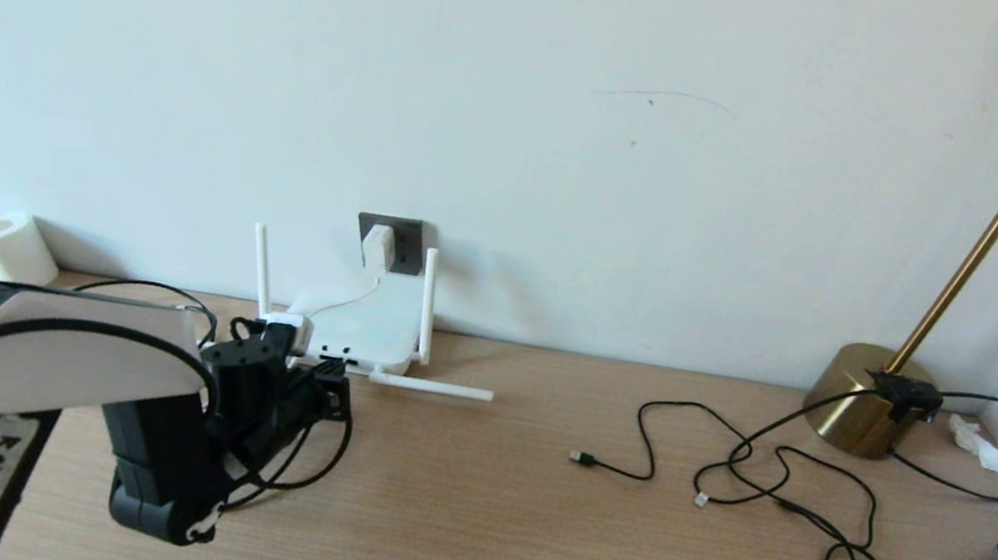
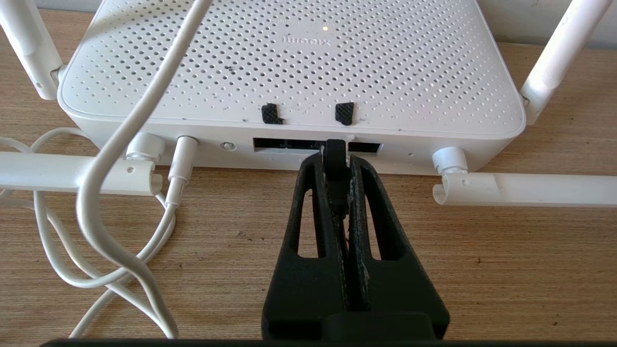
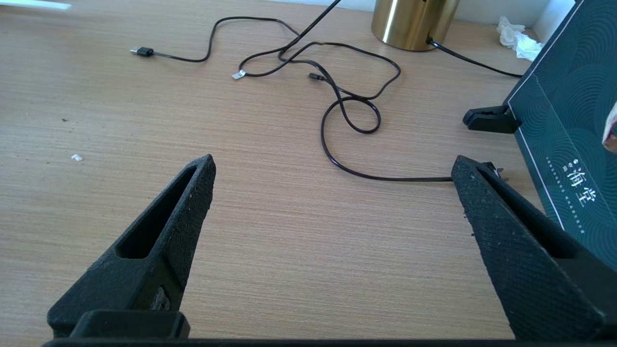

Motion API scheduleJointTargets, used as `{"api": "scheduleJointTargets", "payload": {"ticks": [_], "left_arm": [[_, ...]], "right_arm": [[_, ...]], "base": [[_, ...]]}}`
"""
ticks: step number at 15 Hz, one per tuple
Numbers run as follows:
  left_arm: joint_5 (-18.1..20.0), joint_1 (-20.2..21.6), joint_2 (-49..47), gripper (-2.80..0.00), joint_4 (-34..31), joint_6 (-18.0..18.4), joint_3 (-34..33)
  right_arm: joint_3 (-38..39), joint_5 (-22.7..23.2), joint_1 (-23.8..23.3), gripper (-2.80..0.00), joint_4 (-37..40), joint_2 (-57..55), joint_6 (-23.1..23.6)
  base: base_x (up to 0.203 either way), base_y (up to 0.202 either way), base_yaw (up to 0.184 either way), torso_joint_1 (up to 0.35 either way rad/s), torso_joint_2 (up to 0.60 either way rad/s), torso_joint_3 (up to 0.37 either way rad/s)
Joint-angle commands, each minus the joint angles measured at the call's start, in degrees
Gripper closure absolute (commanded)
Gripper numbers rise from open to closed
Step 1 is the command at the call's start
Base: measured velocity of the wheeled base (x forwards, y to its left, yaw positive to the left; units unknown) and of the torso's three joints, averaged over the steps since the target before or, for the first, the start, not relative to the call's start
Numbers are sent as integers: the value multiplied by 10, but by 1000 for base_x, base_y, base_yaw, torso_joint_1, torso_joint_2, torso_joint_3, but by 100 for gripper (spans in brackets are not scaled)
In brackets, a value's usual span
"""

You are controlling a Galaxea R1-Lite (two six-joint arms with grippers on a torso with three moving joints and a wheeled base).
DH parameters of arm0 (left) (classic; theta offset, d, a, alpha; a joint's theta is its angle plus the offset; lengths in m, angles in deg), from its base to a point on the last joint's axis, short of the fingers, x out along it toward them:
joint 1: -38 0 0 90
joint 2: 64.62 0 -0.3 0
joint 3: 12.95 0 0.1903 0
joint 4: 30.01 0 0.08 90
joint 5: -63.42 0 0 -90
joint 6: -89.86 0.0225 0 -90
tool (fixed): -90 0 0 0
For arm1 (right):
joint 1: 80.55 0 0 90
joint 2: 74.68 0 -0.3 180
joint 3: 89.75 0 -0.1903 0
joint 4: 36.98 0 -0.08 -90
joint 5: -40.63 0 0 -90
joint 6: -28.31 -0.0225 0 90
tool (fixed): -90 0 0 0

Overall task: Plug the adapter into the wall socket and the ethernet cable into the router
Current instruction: Plug cable into router interface

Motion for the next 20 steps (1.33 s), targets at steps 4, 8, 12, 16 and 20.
{"api": "scheduleJointTargets", "payload": {"ticks": [4,8,12,16,20], "left_arm": [[0,0,0,0,6,0,2],[0,1,3,0,6,0,2],[1,1,2,0,6,0,2],[1,1,1,0,6,0,6],[1,2,0,0,6,0,9]], "right_arm": [[0,0,0,-280,0,-1,1],[0,0,0,-280,1,-1,1],[0,0,0,-280,1,-1,1],[0,0,0,-280,1,-1,1],[0,0,0,-280,1,-1,1]], "base": [[0,0,0,0,0,0],[0,0,0,0,0,0],[0,0,0,0,0,0],[0,0,0,0,0,0],[0,0,0,0,0,0]]}}
